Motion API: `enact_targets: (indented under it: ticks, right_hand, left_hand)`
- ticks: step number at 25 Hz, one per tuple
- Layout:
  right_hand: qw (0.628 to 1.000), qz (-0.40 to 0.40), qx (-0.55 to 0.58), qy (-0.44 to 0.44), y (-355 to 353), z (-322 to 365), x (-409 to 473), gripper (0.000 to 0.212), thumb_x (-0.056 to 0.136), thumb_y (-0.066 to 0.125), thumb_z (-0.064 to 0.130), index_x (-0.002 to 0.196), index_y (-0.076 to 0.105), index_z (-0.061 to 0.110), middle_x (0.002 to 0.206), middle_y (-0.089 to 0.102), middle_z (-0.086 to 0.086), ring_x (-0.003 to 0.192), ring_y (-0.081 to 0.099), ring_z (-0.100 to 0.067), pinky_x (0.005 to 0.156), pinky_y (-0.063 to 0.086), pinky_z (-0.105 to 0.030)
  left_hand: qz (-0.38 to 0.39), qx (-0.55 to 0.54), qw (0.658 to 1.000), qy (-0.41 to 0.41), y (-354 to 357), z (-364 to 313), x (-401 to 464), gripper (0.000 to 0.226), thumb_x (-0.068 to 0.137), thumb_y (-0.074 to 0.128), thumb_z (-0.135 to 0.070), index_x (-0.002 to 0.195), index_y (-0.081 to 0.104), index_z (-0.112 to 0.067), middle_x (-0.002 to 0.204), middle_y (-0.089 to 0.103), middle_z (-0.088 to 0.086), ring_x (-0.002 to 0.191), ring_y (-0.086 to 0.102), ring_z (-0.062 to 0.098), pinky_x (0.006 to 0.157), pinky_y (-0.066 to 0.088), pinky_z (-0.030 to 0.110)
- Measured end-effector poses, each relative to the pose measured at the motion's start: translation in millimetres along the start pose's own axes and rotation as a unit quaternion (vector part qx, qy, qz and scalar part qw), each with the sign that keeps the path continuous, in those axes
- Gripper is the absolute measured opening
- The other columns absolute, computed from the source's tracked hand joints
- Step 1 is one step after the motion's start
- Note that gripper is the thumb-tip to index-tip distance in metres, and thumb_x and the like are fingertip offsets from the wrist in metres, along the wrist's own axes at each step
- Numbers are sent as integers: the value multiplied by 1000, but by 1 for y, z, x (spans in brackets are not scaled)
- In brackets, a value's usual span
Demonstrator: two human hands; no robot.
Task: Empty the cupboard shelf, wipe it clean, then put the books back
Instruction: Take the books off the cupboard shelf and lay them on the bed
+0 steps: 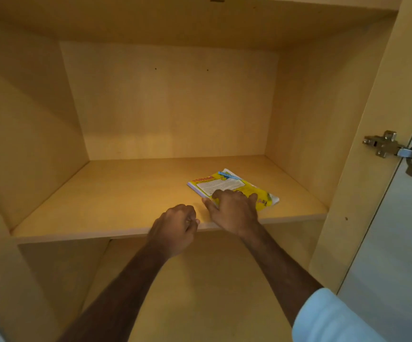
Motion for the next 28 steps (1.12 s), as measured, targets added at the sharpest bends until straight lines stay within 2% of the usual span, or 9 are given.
enact_targets:
  ticks: [4, 7, 12, 15, 19, 22, 24, 26, 28]
  right_hand:
    - [989, 93, 7, 117, 6, -36, 20, 68, 90, 29, 75, 140, 50, 34, 153, 40, -6, 141, 33, -37, 107, 18, -67]
    - [970, 135, -6, 200, 8, -53, 22, 82, 86, 30, 79, 148, 40, 27, 152, 39, -14, 142, 30, -39, 107, 17, -67]
    - [983, 54, -5, 175, 6, -26, -2, 79, 88, 36, 75, 141, 44, 16, 142, 45, -11, 137, 32, -32, 102, 27, -58]
    - [978, 61, 55, 192, 0, -26, -11, 84, 84, 50, 78, 137, 44, 12, 136, 46, -10, 132, 39, -31, 95, 41, -52]
    - [964, 95, 130, 211, -10, -27, -23, 95, 76, 63, 79, 136, 41, 8, 138, 46, -15, 132, 40, -36, 99, 45, -47]
    - [963, 46, 178, 196, -10, -18, -43, 89, 76, 75, 66, 132, 42, 5, 134, 43, -17, 120, 52, -41, 93, 48, -43]
    - [929, 5, 308, 207, 0, -16, -53, 76, 75, 85, 47, 125, 47, 4, 123, 53, -15, 106, 62, -37, 87, 53, -41]
    - [847, 17, 486, 214, 14, -10, -60, 58, 69, 90, 30, 113, 60, 6, 104, 69, -6, 92, 70, -28, 84, 59, -43]
    - [773, 81, 597, 199, 30, 3, -68, 27, 73, 87, 14, 96, 73, 12, 94, 77, -5, 86, 75, -28, 87, 60, -51]
  left_hand:
    - [-5, -28, 1000, 11, -1, 6, -2, 11, 85, 58, -36, 89, 60, -27, 95, 64, -9, 78, 59, 20, 72, 51, 35]
    - [-18, -17, 1000, 7, 1, 9, -5, 6, 87, 63, -29, 85, 59, -25, 90, 61, -8, 74, 57, 20, 68, 50, 36]
    - [-38, 3, 997, -66, 8, 5, -8, 29, 88, 60, -36, 66, 50, -20, 67, 58, 1, 70, 58, 31, 60, 51, 38]
    - [-16, 10, 995, -102, 9, 7, -15, 48, 95, 53, -42, 55, 45, -17, 61, 55, 10, 69, 57, 38, 61, 50, 39]
    - [10, -171, 974, -148, 3, 17, -31, 46, 97, 47, -24, 58, 57, -3, 55, 62, 15, 49, 64, 33, 49, 52, 32]
    - [21, -189, 967, -171, -1, 31, -59, 42, 88, 41, -27, 62, 59, 0, 57, 66, 11, 44, 65, 23, 52, 52, 34]
    - [48, -153, 970, -183, -7, 47, -83, 44, 84, 38, -38, 64, 59, -4, 59, 68, 10, 46, 66, 20, 57, 54, 34]
    - [61, -131, 970, -198, -14, 68, -110, 45, 82, 39, -42, 66, 59, -5, 61, 68, 10, 51, 67, 22, 60, 54, 33]
    - [63, -102, 969, -218, -22, 87, -139, 44, 83, 40, -43, 67, 59, -6, 63, 68, 10, 57, 68, 26, 61, 56, 37]
Point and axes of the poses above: each hand's wrist, its own x-axis towards the middle knuckle, its own y-axis out of the palm, z = x × y, the point moved 2 cm from there along x, towards the middle knuckle
